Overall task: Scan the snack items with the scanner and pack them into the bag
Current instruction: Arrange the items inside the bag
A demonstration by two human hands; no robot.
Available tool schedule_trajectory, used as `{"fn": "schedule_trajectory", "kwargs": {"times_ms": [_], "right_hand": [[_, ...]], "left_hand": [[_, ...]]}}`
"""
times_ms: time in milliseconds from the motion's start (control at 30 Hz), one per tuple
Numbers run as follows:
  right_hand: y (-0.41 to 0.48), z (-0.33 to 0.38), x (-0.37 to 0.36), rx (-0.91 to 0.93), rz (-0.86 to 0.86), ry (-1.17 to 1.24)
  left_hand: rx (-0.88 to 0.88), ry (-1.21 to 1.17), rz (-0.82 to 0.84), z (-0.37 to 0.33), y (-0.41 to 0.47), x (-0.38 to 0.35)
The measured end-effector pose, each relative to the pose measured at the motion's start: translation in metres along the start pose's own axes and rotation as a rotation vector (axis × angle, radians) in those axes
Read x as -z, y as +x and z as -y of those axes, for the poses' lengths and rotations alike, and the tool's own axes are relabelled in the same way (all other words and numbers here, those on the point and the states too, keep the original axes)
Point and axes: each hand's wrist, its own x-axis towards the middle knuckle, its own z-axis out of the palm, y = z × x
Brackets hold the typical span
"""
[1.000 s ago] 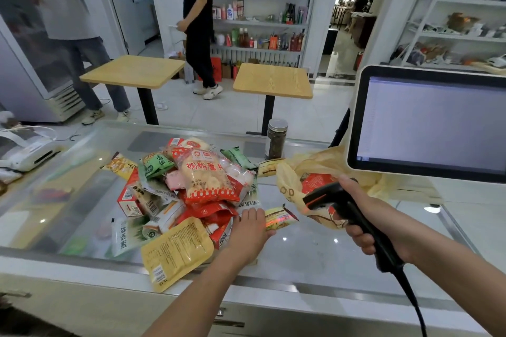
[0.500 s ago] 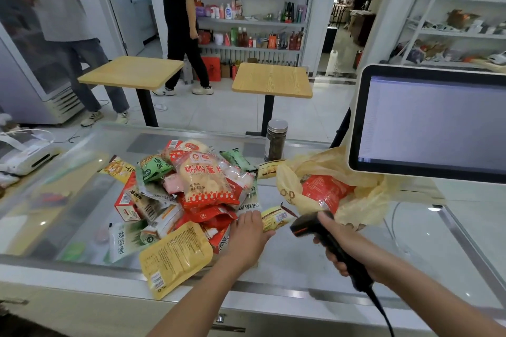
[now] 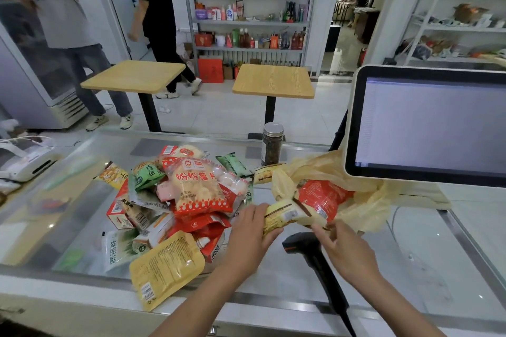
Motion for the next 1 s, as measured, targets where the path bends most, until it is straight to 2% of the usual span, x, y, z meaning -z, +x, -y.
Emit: {"fn": "schedule_trajectory", "kwargs": {"times_ms": [67, 133, 200, 267, 367, 400, 500, 533, 600, 800, 1000], "right_hand": [[0.012, 0.008, 0.011, 0.021, -0.055, 0.282], [0.03, 0.014, 0.02, -0.075, 0.072, 0.652], [0.049, 0.012, 0.022, -0.21, 0.204, 0.933], [0.063, -0.002, 0.019, -0.3, 0.141, 1.026], [0.08, -0.027, 0.014, -0.447, -0.051, 1.093], [0.085, -0.033, 0.014, -0.492, -0.077, 1.082], [0.096, -0.034, 0.016, -0.542, -0.091, 1.033], [0.099, -0.031, 0.016, -0.536, -0.087, 1.008], [0.107, -0.022, 0.017, -0.502, -0.101, 0.962], [0.136, 0.0, 0.006, -0.372, -0.11, 0.745], [0.145, 0.007, -0.003, -0.277, -0.18, 0.282]], "left_hand": [[-0.114, 0.089, -0.057, -0.009, 0.01, -0.003], [-0.228, 0.146, -0.082, -0.02, 0.024, -0.009], [-0.306, 0.174, -0.033, -0.029, 0.038, -0.013], [-0.24, 0.142, 0.035, -0.035, 0.05, -0.013], [0.034, -0.004, 0.057, -0.037, 0.063, -0.012], [0.122, -0.018, 0.08, -0.036, 0.068, -0.014], [0.37, -0.037, 0.3, -0.032, 0.086, -0.024], [0.414, -0.054, 0.331, -0.03, 0.091, -0.029], [0.447, -0.114, 0.287, -0.029, 0.098, -0.038], [0.284, -0.227, 0.06, -0.034, 0.097, -0.031], [0.159, -0.295, -0.04, -0.025, 0.077, -0.031]]}}
